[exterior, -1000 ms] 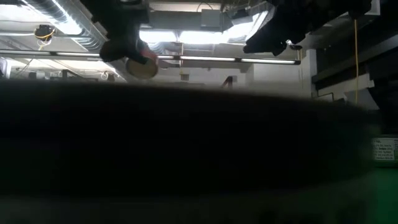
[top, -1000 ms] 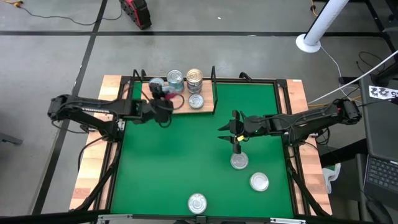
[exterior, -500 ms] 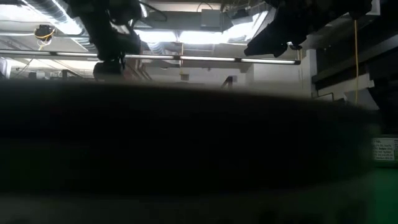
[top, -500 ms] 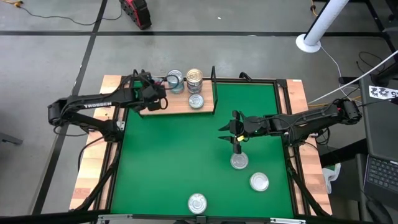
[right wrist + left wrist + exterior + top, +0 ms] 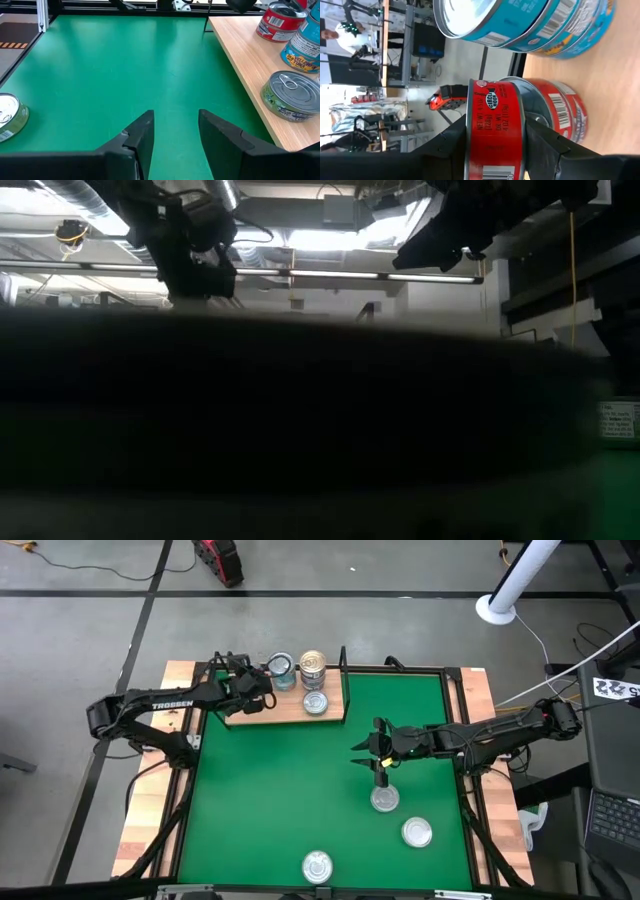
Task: Stack canned seafood by type on shelf
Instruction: Stack the red tuna can on top of the other red tuna cans on the shelf
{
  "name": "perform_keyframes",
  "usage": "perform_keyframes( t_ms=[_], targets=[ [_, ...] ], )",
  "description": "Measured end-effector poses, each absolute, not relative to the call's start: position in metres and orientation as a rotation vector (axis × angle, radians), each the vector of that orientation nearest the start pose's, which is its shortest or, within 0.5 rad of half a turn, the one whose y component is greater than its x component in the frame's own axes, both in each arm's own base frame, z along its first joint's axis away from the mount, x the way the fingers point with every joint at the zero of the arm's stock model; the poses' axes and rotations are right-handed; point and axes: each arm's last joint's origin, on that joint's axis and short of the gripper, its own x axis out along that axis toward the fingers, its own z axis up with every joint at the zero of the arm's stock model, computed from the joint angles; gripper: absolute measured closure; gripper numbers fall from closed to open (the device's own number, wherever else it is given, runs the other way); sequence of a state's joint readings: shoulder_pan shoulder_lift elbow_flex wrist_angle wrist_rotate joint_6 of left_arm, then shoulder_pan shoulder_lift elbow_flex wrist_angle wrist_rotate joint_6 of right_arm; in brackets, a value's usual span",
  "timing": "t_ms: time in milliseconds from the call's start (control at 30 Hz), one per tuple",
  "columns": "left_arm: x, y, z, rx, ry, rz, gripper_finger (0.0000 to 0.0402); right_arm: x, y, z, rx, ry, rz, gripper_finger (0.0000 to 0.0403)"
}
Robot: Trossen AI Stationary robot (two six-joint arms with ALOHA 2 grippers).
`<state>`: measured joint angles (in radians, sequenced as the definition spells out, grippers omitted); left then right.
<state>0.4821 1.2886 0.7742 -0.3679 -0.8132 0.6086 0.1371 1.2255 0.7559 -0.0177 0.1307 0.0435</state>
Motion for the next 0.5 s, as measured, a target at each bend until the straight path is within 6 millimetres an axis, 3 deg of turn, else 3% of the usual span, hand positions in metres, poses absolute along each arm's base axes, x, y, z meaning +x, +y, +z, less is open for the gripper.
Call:
perform_keyframes(
  t_ms=[500],
  targets=[
    [0.2075, 0.1411, 0.2126, 0.644, 1.332, 0.89, 0.0249, 0.2596, 0.032, 0.2493, -0.022, 0.483, -0.004, 0.0251]
  ],
)
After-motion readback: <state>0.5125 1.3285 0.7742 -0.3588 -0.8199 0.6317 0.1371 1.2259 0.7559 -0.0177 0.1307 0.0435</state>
